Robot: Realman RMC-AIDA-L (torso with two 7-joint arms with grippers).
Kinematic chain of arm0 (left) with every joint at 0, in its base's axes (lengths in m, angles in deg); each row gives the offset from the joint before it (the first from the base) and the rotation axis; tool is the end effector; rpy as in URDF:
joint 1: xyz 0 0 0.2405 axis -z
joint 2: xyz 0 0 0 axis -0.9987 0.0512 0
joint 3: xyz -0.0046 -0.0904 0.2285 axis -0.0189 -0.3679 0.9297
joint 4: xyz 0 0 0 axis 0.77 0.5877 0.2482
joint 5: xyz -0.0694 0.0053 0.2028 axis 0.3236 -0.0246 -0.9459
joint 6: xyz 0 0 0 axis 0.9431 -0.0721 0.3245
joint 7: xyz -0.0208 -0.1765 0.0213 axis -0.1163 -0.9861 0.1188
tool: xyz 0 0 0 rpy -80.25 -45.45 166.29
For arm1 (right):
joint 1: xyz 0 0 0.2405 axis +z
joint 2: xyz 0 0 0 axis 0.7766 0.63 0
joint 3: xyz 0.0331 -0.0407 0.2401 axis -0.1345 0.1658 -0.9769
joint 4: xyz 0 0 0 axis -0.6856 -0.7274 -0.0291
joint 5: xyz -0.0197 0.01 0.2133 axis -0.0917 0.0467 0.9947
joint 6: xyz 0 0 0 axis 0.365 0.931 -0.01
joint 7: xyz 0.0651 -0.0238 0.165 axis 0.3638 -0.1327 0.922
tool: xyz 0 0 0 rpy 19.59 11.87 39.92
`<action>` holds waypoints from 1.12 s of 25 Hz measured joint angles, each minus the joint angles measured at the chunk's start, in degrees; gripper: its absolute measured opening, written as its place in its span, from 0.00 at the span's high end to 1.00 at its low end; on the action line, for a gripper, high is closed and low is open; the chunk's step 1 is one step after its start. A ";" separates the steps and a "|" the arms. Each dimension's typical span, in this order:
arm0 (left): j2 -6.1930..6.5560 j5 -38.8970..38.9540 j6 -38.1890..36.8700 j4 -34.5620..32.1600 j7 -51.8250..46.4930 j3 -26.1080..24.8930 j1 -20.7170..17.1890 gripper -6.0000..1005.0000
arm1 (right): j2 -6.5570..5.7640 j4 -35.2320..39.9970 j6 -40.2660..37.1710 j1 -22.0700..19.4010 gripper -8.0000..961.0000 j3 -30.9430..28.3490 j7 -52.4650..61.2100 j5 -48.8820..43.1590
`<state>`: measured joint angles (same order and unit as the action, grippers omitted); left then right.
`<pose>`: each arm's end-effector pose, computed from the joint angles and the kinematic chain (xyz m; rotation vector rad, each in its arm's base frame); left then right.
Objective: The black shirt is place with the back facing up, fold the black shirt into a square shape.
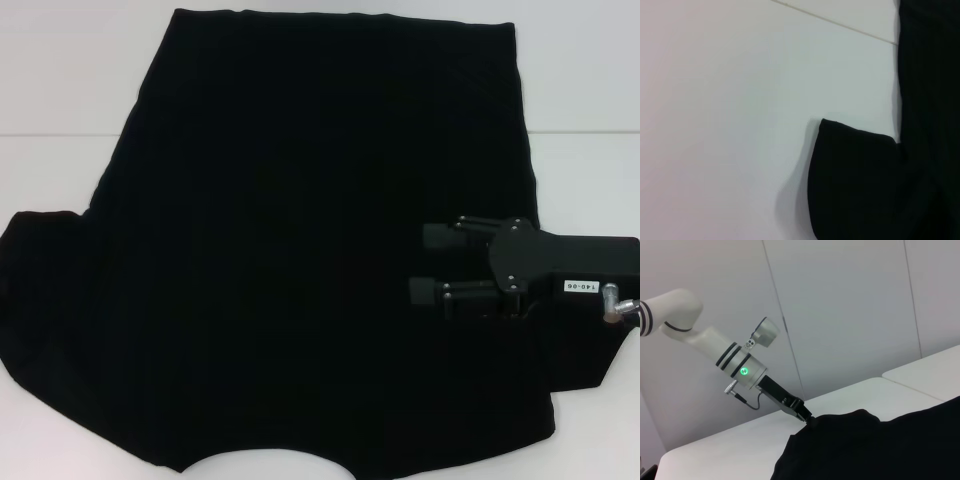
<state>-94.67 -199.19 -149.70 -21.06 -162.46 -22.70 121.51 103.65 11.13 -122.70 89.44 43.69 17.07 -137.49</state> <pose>-0.3839 0.3788 0.0805 -1.7212 -1.6334 -0.1125 0.2070 0.3545 -0.0232 -2.8330 0.5189 0.8310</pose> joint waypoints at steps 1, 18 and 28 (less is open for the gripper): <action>-0.02 -0.03 0.17 0.00 0.02 0.10 0.01 0.79 | 0.04 0.02 0.00 0.00 0.07 -0.10 0.00 0.00; 0.40 -0.06 7.97 1.51 1.14 1.61 1.33 0.99 | 1.21 -0.20 0.62 -0.20 0.08 -0.36 0.03 1.59; 0.64 -0.21 12.45 3.23 2.09 1.61 1.68 0.99 | 1.36 -0.24 0.62 0.00 0.08 -0.36 0.50 2.06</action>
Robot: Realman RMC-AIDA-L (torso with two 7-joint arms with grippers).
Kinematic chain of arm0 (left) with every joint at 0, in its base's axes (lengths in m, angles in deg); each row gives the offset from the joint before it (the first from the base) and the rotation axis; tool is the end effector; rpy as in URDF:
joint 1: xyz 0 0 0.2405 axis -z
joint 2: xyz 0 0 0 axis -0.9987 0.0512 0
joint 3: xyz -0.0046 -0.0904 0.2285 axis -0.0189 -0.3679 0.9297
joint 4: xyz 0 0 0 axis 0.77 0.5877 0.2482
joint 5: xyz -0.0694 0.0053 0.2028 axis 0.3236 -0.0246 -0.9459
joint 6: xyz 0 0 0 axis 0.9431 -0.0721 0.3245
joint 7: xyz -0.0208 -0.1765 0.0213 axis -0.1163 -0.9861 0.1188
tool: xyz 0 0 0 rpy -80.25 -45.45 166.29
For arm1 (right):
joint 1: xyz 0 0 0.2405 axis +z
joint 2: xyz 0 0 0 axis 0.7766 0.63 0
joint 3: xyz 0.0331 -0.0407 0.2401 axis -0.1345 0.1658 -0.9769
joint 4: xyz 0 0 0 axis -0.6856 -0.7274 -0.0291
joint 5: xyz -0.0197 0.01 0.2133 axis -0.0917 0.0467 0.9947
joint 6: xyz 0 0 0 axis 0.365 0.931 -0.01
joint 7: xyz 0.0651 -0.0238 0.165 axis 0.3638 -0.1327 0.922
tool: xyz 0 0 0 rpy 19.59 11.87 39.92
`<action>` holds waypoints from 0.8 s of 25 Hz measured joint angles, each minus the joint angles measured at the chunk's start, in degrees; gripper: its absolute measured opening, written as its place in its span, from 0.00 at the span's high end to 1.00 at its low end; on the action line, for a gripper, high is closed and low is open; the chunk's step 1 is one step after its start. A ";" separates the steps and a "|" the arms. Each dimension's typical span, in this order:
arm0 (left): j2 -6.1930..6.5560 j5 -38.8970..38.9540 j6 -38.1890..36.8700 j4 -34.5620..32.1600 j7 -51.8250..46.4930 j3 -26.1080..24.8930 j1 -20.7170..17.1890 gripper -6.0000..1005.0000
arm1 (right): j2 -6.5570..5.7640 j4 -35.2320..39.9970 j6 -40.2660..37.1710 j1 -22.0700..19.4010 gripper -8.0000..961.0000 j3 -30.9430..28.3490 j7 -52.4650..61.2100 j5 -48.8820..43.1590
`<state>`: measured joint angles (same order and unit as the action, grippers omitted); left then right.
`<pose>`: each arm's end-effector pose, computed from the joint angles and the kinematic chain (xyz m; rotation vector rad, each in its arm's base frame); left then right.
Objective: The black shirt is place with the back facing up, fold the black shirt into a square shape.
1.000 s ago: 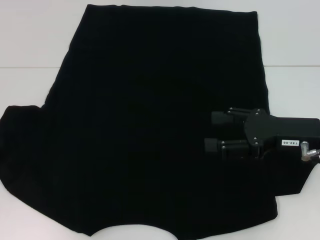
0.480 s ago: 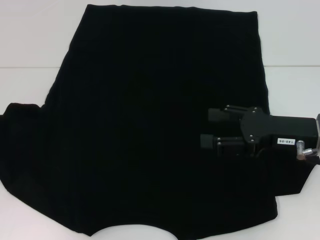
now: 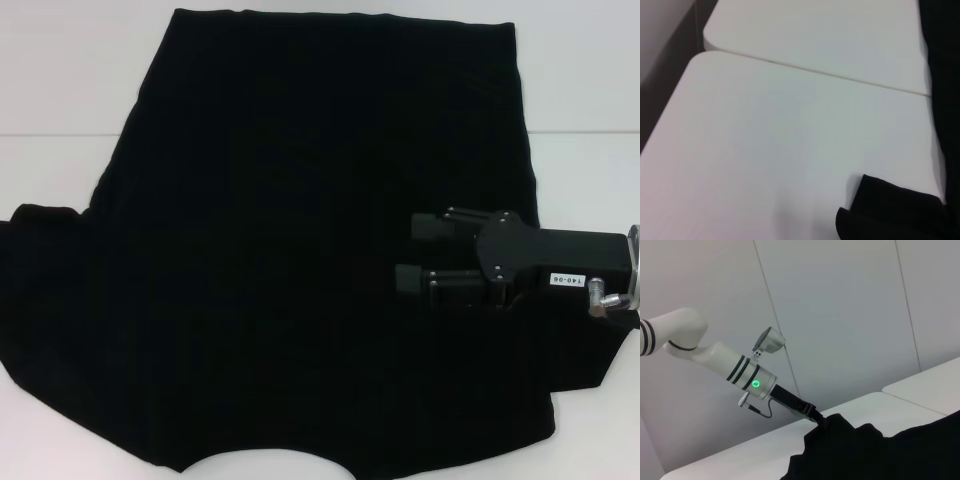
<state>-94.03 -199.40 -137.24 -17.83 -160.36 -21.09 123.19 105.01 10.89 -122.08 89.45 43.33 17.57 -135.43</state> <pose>-0.3909 0.4067 0.0956 -1.6486 -1.4628 -0.0864 0.1990 0.3555 -0.0287 -2.7998 0.5467 0.9006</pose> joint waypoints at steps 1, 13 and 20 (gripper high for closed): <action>0.00 0.00 0.26 0.03 0.17 0.00 0.00 0.99 | 0.00 0.00 0.00 0.00 0.08 0.01 0.00 0.00; -0.19 0.52 3.44 1.36 0.41 2.74 1.20 0.99 | 0.12 -0.03 -0.25 -0.23 0.08 0.14 0.03 0.06; -0.29 0.62 2.06 1.14 0.15 2.81 1.20 0.99 | 0.17 -0.03 -0.35 -0.37 0.08 0.00 0.03 0.06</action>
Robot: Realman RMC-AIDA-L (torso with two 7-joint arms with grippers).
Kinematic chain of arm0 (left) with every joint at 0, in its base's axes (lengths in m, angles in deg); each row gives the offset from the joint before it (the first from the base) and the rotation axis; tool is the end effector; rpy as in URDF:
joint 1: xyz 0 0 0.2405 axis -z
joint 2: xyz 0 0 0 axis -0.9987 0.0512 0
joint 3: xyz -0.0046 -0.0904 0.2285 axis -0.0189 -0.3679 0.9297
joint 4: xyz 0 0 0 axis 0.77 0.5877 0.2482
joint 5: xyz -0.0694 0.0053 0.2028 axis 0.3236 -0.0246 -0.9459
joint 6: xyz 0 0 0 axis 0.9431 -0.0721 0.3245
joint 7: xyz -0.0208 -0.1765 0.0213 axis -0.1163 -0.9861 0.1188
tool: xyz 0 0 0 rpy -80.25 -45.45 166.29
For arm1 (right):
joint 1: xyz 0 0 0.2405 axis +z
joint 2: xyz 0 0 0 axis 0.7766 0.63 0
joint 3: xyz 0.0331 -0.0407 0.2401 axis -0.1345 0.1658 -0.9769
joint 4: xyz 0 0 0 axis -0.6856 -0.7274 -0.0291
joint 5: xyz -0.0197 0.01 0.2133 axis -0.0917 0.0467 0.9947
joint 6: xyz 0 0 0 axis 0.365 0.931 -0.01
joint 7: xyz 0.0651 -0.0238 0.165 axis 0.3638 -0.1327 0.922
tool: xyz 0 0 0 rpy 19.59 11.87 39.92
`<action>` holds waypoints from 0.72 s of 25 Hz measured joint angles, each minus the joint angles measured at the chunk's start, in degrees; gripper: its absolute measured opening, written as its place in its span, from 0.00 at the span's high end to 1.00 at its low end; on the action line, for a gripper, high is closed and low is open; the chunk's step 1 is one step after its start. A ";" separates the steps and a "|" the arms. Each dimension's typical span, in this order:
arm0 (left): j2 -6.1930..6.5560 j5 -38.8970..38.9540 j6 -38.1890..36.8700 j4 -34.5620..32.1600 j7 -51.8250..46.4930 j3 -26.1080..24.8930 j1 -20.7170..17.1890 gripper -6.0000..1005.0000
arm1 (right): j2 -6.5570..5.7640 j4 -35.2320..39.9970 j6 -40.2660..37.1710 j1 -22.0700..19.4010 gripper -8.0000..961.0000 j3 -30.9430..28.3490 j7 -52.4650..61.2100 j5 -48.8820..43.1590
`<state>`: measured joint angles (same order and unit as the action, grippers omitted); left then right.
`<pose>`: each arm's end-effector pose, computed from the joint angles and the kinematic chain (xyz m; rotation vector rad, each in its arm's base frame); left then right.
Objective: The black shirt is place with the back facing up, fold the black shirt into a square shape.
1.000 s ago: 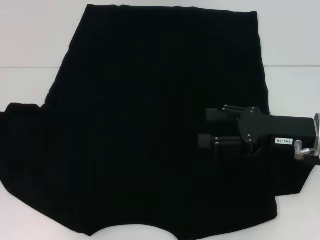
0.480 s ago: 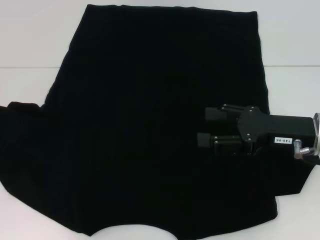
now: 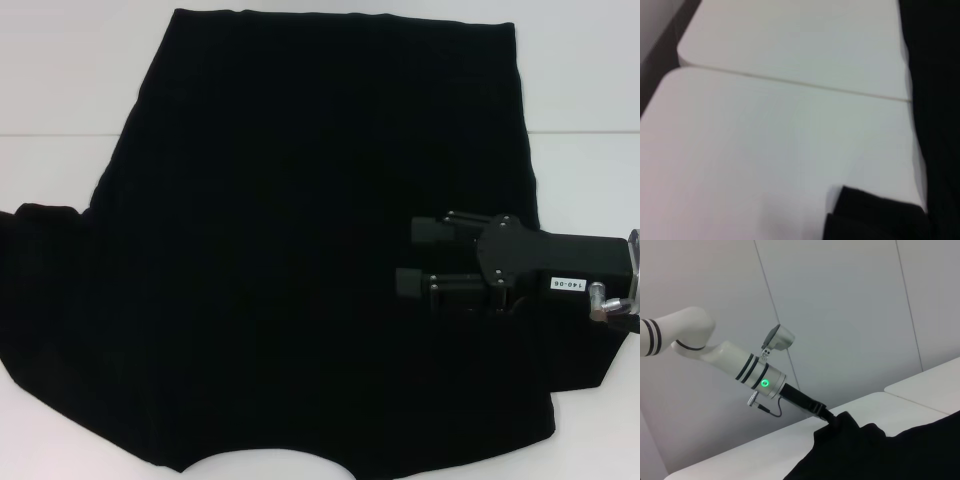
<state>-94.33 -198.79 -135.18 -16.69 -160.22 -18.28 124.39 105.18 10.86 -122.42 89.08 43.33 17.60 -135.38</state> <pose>-0.3791 0.4192 0.0870 -1.6886 -1.4164 -0.0753 0.2000 0.3528 -0.0297 -2.8011 0.5562 0.9090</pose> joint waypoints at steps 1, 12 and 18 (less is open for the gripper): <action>-0.03 0.00 -0.64 -0.14 -0.08 -0.03 -0.15 0.99 | 0.00 0.00 0.00 0.00 0.08 0.00 0.00 0.00; -0.66 0.01 -6.78 -3.60 -1.27 -2.39 -2.66 0.99 | -0.05 0.00 -0.07 0.30 0.08 0.00 0.09 0.05; -0.52 0.01 -9.59 -3.73 -2.63 -2.91 -2.33 0.99 | -0.09 0.00 0.04 0.37 0.08 0.07 0.09 0.08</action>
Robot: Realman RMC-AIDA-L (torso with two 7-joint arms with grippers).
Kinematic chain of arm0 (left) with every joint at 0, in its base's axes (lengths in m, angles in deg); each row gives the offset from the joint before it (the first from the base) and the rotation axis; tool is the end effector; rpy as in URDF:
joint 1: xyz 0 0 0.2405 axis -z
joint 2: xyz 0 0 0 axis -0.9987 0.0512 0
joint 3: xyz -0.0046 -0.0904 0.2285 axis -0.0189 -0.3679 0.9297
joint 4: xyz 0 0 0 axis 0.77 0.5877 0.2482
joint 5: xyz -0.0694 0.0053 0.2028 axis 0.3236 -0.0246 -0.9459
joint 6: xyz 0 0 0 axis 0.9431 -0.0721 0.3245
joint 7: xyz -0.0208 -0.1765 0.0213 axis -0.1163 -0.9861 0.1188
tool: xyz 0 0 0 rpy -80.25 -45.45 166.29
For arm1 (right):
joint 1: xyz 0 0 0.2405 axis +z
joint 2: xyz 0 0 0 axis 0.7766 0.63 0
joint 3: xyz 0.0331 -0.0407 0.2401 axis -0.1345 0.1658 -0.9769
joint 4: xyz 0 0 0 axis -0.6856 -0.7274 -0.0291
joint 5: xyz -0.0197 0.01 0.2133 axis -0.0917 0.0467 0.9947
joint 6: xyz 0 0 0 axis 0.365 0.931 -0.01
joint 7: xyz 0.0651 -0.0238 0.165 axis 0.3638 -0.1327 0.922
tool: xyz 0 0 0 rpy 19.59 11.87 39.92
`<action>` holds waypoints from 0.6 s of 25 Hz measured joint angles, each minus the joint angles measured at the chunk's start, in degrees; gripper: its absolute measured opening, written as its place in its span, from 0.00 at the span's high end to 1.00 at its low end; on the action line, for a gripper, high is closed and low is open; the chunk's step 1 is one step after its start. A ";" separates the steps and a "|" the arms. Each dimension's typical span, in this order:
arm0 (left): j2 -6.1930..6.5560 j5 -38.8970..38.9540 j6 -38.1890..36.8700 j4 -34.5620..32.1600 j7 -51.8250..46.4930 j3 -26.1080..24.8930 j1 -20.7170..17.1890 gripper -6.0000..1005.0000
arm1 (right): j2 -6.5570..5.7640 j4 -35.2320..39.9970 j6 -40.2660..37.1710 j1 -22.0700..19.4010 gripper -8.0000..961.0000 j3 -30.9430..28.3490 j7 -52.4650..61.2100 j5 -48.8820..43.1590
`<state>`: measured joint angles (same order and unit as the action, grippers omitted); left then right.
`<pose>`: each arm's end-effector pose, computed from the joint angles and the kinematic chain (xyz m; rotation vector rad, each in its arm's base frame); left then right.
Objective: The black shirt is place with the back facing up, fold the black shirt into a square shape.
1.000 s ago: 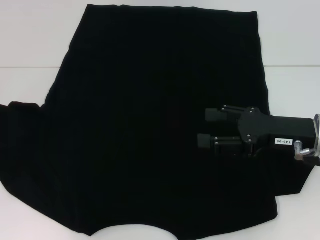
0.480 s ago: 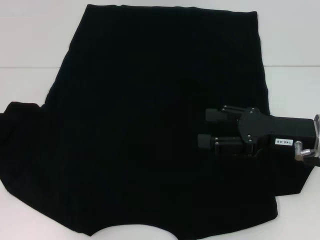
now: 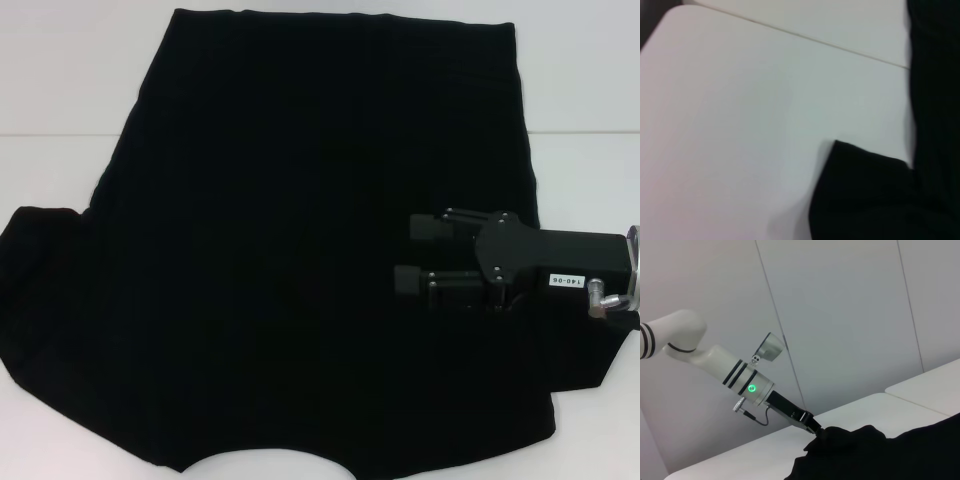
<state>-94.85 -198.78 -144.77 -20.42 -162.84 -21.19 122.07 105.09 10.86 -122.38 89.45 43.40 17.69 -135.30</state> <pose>-0.3838 0.3915 0.0842 -1.6879 -1.5732 -0.1141 0.1979 0.3545 -0.0291 -2.8036 0.5487 0.9089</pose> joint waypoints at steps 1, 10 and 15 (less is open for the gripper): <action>0.03 0.01 -0.57 -0.02 -0.02 0.04 0.20 0.99 | 0.00 0.00 0.01 0.00 0.08 0.05 0.00 0.01; 0.36 3.97 -1.77 -0.18 0.89 1.80 1.64 0.99 | 0.00 0.00 0.15 -0.27 0.08 0.23 0.00 0.01; 0.52 4.46 -1.80 -0.16 1.29 3.74 3.75 0.99 | -0.06 0.00 -0.03 -0.21 0.08 0.19 0.00 0.01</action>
<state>-94.32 -194.32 -146.57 -20.58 -161.55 -17.45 125.82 105.03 10.86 -122.41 89.24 43.59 17.69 -135.29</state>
